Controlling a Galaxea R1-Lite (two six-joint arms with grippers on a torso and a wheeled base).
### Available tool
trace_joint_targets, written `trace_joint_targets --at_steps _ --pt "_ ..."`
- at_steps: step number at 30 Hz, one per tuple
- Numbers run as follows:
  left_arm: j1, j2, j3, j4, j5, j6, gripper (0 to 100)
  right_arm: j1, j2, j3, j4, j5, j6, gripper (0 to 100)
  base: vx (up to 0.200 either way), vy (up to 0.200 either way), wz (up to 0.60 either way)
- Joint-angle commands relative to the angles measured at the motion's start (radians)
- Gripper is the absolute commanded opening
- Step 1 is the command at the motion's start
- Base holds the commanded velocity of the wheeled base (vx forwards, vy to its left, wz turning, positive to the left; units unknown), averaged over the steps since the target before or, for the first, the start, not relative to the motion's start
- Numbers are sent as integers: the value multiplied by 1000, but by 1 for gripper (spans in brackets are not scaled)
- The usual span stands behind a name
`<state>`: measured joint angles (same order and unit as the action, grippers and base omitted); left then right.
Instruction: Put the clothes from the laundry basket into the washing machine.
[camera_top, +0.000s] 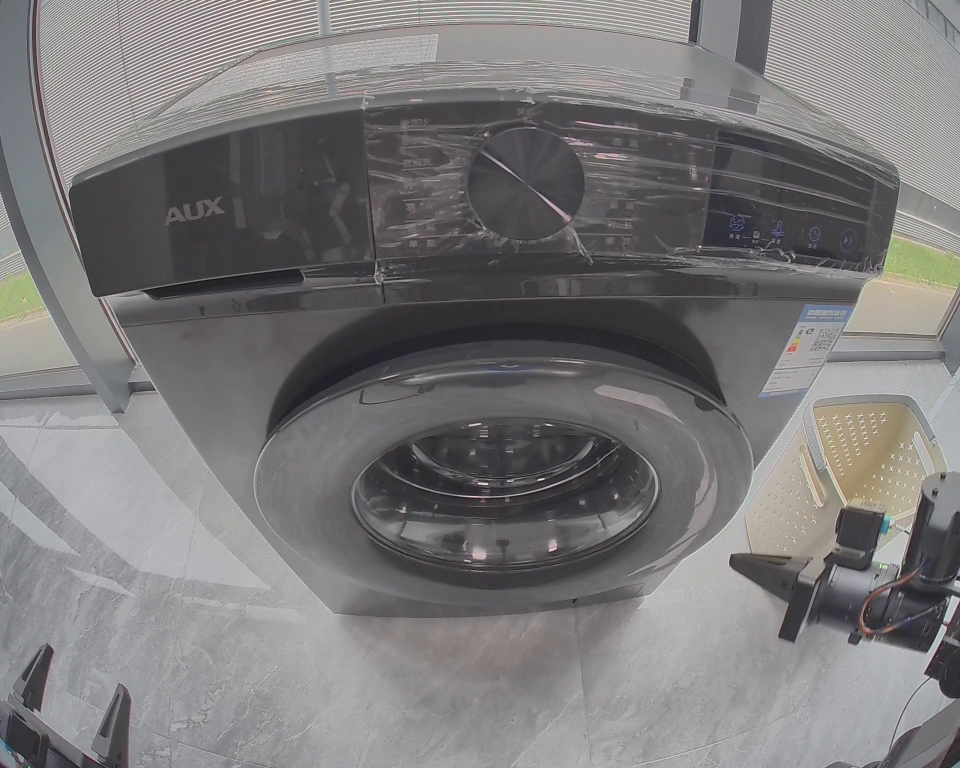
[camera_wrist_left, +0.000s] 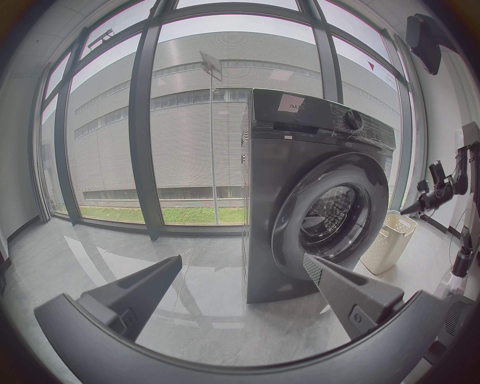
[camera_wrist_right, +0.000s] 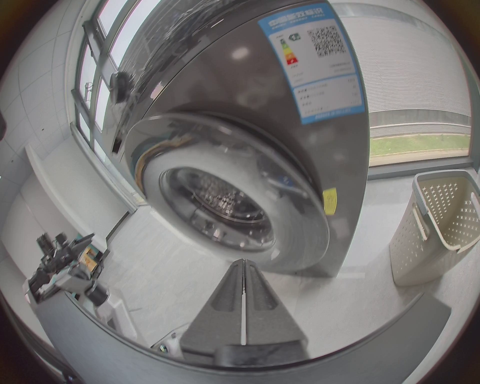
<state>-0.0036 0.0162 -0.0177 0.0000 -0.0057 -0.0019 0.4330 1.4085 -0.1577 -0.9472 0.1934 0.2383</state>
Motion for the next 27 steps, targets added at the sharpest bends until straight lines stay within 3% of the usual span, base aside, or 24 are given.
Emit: trace_joint_targets --at_steps 1,6,13,18,21,27 --pt "1 -16 16 0 0 -1 100 70 -29 76 -5 29 -2 0 0 0 0" --pt "1 -16 16 0 0 -3 100 84 -31 53 -15 40 -7 0 0 0 0" --pt "1 -16 18 -2 0 -3 100 73 -19 15 -90 37 4 0 200 0 0" --pt "1 -16 18 0 0 -3 100 73 44 13 -186 31 3 0 200 0 0" --pt "1 -16 18 0 -2 -3 100 72 110 1 -272 21 1 0 0 0 0" --pt "1 -16 18 0 -2 -7 100 69 202 -37 -401 -71 -1 0 0 0 0"
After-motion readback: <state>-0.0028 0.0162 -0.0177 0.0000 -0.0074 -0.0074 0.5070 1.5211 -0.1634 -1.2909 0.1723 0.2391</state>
